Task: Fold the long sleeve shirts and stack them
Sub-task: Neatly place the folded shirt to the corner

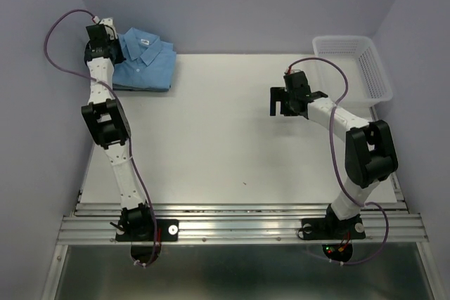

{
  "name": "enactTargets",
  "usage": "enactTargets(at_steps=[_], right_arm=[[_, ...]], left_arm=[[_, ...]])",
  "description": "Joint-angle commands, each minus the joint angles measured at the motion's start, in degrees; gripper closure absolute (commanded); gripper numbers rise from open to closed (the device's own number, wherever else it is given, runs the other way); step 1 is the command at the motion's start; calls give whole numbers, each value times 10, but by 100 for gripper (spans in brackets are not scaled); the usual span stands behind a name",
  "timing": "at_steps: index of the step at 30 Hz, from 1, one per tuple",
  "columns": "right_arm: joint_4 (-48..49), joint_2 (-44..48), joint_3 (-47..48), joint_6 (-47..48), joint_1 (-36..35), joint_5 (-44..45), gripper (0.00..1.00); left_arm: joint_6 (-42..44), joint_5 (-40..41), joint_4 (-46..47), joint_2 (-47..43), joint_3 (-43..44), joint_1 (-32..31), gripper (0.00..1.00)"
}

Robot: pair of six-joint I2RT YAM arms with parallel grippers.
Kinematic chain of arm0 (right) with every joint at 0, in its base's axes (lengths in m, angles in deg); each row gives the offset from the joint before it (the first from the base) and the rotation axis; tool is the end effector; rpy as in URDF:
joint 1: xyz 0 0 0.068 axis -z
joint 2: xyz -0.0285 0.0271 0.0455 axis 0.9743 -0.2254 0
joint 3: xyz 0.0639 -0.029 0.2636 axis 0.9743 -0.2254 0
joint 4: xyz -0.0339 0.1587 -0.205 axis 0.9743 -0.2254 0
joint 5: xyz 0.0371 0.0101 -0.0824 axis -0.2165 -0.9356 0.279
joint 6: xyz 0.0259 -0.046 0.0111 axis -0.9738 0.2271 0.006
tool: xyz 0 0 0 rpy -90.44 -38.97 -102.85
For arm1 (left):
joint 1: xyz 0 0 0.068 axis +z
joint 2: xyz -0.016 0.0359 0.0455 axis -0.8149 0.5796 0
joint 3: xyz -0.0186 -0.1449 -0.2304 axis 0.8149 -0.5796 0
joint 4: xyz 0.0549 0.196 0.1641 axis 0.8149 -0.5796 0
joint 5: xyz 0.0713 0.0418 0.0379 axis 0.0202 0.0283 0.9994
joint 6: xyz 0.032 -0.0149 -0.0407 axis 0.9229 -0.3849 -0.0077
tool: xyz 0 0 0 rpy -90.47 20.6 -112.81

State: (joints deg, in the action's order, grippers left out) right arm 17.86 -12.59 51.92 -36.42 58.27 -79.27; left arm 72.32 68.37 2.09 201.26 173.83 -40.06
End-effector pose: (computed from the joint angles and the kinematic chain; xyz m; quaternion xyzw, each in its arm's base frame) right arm 0.3611 0.1155 0.2260 -0.0095 0.9334 0.0158 0.3585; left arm 0.5495 0.1366 0.2888 -0.0317 0.8520 0.0224 0.5221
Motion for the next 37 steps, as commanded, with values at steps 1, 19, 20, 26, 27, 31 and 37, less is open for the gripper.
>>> enactTargets(at_steps=[1,19,20,26,27,31,37], right_arm=[[-11,-9,31,5,3,19,0],[-19,46,19,-43,3,55,0],[-2,72,11,-58,3,61,0],[86,182,-98,-98,3,94,0],[122,212,-116,-98,3,91,0],[184,286,-194,-120,3,106,0],[215,363,-261,-123,3,114,0]], left_arm=[[-45,-19,100,-12,42,16,100],[-177,135,99,-170,-57,14,1],[-187,140,97,-196,-73,13,1],[-230,205,92,-430,-292,-20,1],[-243,211,102,-499,-383,-37,1],[-314,225,200,-695,-653,-94,1],[-332,168,282,-858,-817,-131,1]])
